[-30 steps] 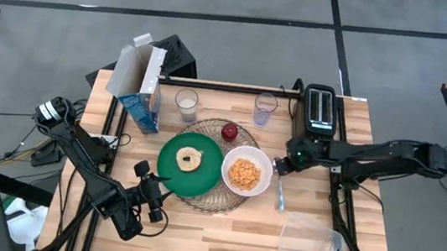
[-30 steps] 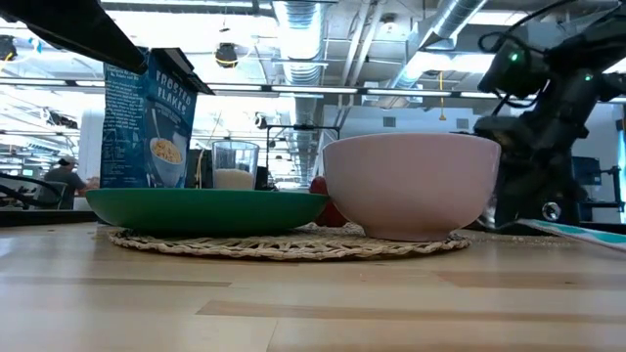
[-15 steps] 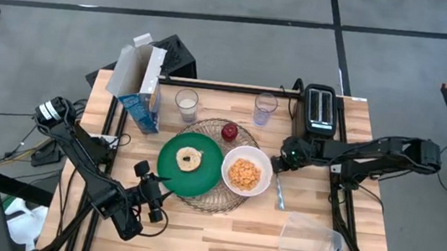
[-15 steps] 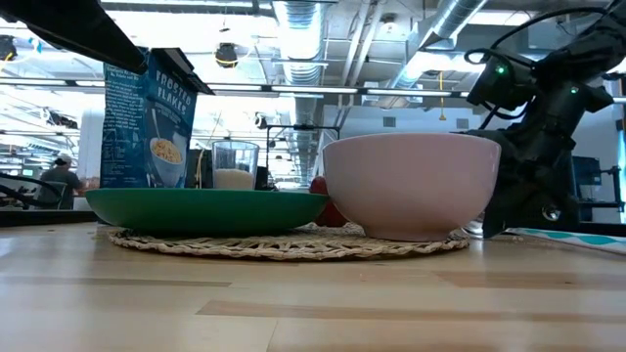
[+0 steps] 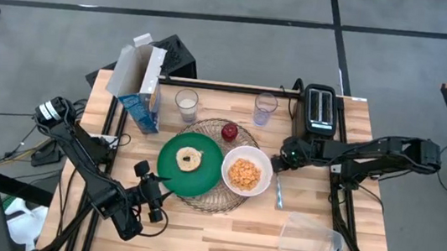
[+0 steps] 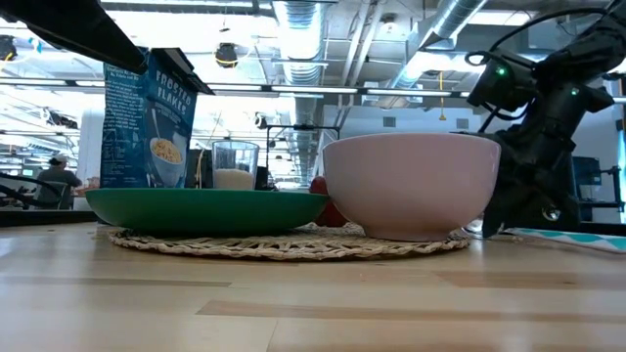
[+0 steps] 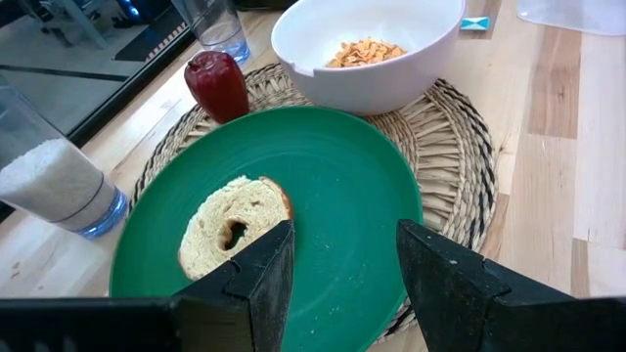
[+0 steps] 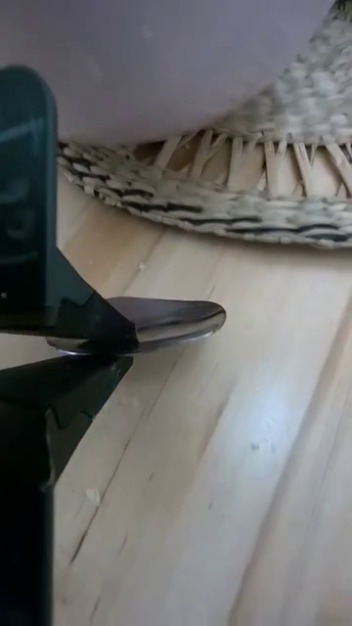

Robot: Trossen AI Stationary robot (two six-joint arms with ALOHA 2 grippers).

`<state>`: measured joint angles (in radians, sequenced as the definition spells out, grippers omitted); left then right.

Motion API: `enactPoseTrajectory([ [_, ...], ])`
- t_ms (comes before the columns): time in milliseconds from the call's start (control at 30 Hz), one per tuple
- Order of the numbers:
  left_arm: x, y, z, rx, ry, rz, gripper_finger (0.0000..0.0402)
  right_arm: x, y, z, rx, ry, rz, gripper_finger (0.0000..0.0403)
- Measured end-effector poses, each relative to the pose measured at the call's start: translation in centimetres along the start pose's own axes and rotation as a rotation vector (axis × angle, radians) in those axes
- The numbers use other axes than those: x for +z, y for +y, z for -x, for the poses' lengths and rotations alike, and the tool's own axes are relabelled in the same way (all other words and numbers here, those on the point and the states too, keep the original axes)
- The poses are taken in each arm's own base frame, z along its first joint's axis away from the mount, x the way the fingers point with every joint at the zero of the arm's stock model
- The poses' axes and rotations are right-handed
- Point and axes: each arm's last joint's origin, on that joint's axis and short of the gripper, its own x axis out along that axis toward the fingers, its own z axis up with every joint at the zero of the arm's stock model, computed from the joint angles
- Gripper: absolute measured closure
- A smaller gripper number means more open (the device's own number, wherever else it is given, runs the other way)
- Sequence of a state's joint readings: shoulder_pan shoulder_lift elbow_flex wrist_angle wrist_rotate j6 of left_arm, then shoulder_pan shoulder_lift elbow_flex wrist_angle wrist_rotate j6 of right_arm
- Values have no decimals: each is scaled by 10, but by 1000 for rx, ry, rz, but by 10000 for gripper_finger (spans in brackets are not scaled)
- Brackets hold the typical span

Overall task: Arrange a breakfast setting
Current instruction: Put the blue patterned spoon to the right of the white bowl

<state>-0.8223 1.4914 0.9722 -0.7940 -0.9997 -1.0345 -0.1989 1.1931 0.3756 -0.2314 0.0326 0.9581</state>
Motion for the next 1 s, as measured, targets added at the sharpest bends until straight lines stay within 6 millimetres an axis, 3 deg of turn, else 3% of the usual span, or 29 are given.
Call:
enactPoseTrajectory([
  [500,0,0,0,0,0,2,230,1,0,1,-19,-39,30,228],
  [767,0,0,0,0,0,2,230,6,6,23,-27,-45,93,224],
  [1000,0,0,0,0,0,2,230,-13,17,43,34,7,140,229],
])
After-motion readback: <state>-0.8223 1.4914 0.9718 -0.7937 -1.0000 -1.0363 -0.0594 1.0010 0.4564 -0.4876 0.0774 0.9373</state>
